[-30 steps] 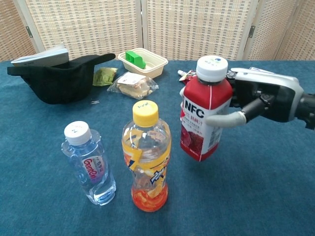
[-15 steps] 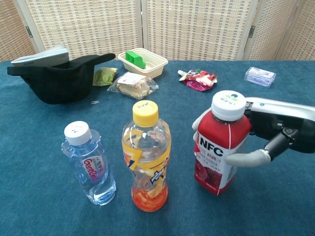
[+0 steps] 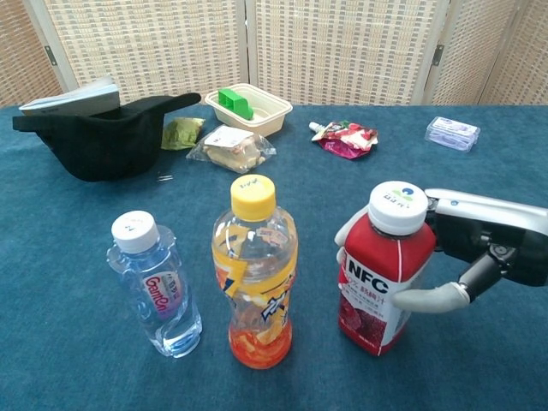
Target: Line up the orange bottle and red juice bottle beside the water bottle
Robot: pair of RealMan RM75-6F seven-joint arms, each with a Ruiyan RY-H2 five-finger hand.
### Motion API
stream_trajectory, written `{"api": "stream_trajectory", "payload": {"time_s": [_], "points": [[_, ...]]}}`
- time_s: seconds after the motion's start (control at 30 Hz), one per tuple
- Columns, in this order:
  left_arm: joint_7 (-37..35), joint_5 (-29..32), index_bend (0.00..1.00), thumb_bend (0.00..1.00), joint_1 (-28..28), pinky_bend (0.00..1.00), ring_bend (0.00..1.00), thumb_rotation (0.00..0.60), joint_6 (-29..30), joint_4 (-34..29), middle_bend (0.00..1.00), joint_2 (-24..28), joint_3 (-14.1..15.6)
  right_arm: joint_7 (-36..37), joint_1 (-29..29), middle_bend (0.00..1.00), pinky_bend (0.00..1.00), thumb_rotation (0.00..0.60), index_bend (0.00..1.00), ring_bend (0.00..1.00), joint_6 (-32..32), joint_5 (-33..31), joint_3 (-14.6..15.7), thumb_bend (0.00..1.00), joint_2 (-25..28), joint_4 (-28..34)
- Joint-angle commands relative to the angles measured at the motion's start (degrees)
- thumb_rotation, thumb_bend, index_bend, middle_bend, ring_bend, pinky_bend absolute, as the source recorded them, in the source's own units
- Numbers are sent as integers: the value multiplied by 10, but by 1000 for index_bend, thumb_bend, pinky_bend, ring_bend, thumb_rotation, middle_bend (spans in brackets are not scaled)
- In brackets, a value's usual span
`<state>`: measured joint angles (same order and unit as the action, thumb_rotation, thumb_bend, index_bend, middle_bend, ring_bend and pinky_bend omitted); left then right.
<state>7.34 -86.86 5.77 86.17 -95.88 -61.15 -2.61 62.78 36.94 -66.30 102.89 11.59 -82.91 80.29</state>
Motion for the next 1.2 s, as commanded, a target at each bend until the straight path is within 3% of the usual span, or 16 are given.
{"api": "stream_trajectory", "payload": {"time_s": [0.03, 0.3, 0.5, 1.2], "points": [[-1, 0, 0, 227, -1, 0, 0, 600, 1, 1, 0, 1, 0, 2, 2, 428, 235, 600, 560, 299, 1, -1, -1, 256, -6, -5], [-2, 1, 0, 227, -2, 0, 0, 600, 2, 3, 0, 1, 0, 3, 6, 392, 235, 600, 514, 261, 1, -3, -2, 151, -17, -18], [-2, 0, 0, 228, -1, 0, 0, 600, 2, 2, 0, 0, 0, 2, 6, 365, 235, 600, 474, 242, -3, -7, -4, 148, -17, -20], [6, -1, 0, 228, 2, 0, 0, 600, 1, -3, 0, 0, -2, -18, 26, 365, 235, 600, 473, 241, 18, -17, -6, 148, 23, 0]]}}
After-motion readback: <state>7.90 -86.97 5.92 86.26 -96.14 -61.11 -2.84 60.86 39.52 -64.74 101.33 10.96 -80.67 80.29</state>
